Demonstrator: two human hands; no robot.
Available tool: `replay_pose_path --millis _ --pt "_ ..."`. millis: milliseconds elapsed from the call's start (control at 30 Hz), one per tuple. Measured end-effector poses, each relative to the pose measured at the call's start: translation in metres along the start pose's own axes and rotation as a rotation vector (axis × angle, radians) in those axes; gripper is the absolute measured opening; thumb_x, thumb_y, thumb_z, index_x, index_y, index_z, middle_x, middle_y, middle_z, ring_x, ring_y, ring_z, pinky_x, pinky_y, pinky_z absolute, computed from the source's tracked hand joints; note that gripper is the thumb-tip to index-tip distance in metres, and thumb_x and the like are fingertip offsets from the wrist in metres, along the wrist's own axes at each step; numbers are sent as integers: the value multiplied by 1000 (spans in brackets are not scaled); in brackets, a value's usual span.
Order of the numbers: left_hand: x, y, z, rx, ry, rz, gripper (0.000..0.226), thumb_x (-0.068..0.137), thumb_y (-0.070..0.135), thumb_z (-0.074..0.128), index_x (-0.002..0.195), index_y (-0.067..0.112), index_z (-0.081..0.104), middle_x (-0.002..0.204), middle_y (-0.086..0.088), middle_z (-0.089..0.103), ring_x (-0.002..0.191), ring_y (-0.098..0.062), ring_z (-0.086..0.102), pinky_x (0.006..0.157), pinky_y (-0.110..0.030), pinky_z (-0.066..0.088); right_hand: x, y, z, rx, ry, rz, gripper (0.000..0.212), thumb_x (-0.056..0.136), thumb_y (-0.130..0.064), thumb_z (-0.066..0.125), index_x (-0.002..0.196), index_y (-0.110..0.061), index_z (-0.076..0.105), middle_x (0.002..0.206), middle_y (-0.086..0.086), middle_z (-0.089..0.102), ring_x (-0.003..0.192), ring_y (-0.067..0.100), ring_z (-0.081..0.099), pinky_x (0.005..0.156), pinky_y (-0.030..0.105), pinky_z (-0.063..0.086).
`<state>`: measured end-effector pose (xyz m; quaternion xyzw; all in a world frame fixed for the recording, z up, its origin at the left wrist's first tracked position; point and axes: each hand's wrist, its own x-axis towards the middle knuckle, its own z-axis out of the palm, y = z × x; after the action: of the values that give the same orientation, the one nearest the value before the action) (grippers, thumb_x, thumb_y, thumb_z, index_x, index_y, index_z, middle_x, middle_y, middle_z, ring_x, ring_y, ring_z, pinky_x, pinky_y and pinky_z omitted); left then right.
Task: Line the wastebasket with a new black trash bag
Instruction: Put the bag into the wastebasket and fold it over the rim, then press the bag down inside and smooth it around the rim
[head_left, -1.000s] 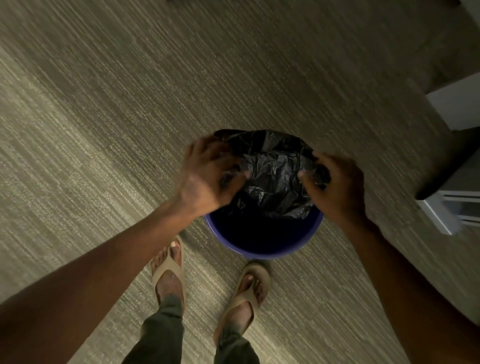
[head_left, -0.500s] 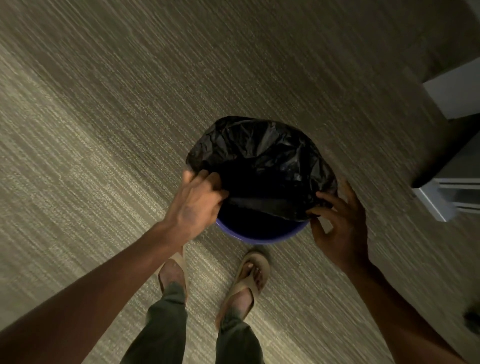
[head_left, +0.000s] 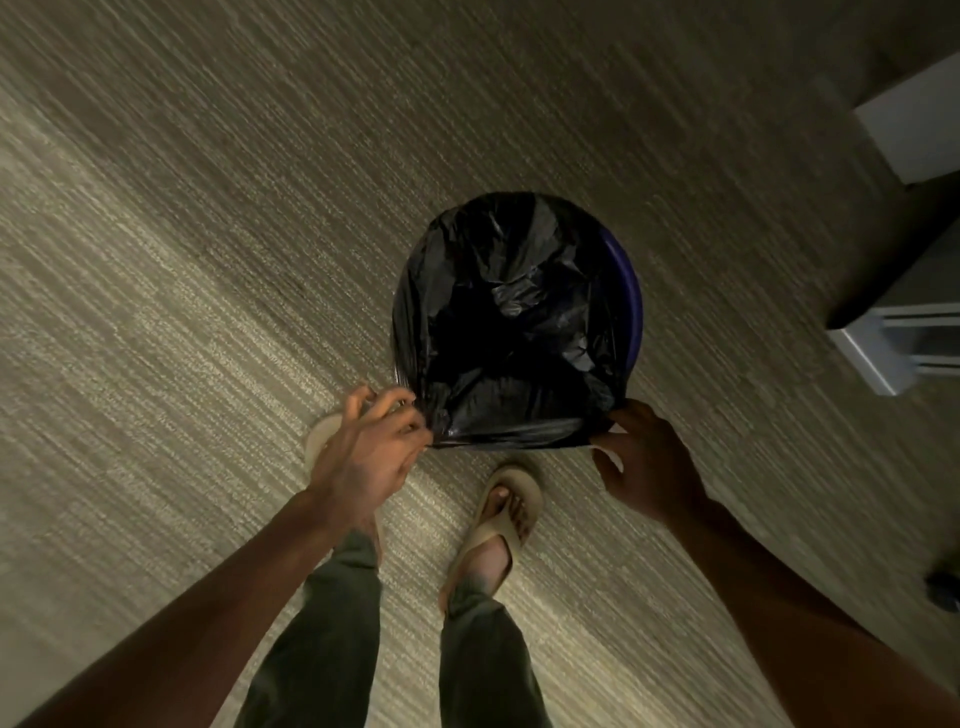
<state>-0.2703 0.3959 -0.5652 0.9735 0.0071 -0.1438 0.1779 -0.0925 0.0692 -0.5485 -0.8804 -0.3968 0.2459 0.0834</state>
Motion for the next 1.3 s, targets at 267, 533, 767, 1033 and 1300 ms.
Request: replay_pose_path --millis 267,533,767,1033,1300 --pt "14 -1 -5 -8 -69 1 28 78 15 73 104 24 76 103 5 73 117 -25 64 114 -53 35 12 0 1 460 37 511 19 91 -9 71 106 -19 79 108 8 77 96 19 69 77 21 47" --pt "27 -3 -8 -1230 231 -944 24 91 -2 65 86 18 78 81 5 80 64 -10 73 59 -29 58 40 0 -12 1321 287 1128 18 91 -9 62 88 -23 72 101 0 74 104 23 67 81 34 51" --pt "59 -17 -28 -1088 375 -839 25 94 17 66 111 35 71 99 17 75 93 2 70 77 -14 53 59 -1 -31 788 665 1147 18 86 -30 68 94 -16 75 97 7 76 73 8 63 76 37 58" --pt "110 -28 -44 -1162 266 -809 40 94 40 67 132 27 66 115 9 74 105 -14 72 89 -33 60 100 7 -39 406 553 729 12 91 -20 73 95 -9 75 90 12 76 80 29 71 65 26 45" --pt "125 -27 -50 -877 303 -770 46 94 41 65 133 16 65 121 -6 68 110 -26 67 95 -40 58 119 38 -48 346 510 865 12 93 -13 65 99 -7 74 99 18 77 91 36 71 67 27 39"
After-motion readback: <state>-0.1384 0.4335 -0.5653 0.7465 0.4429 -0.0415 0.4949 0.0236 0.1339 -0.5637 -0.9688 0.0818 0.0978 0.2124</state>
